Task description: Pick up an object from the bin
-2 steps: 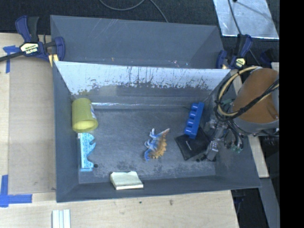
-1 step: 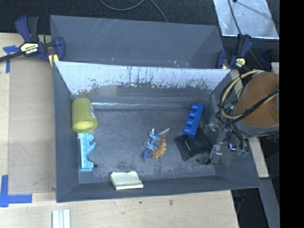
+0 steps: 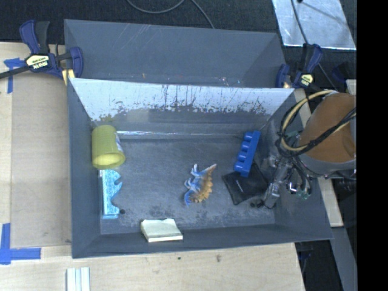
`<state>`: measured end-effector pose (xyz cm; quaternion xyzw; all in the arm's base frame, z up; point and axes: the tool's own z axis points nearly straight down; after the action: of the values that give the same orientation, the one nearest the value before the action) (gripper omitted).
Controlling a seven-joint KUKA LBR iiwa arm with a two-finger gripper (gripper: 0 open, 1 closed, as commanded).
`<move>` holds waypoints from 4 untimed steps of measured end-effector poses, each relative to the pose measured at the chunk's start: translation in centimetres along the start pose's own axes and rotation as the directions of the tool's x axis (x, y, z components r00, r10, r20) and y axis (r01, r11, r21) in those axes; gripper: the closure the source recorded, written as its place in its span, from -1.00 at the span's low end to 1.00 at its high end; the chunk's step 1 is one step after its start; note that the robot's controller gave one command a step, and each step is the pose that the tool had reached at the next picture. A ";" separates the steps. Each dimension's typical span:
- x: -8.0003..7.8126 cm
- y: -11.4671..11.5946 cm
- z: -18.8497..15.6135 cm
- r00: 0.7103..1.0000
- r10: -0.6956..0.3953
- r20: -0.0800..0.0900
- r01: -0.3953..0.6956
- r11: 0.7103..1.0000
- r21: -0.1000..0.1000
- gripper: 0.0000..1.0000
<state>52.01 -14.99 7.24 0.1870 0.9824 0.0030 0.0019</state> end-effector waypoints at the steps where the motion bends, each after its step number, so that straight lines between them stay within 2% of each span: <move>1: -0.3 0.0 -0.3 0.986 -0.164 0.006 0.164 0.986 0.007 1.00; 3: -0.1 0.0 -0.7 0.986 -0.165 0.002 0.165 0.986 0.007 1.00; 4: -0.2 0.0 -2.1 0.986 -0.165 0.004 0.165 0.986 0.007 1.00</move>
Offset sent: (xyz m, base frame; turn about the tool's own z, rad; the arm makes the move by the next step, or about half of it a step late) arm 0.0000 0.0000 0.0000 0.0000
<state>52.18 -15.07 9.31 0.1051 0.9944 -0.0009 0.0038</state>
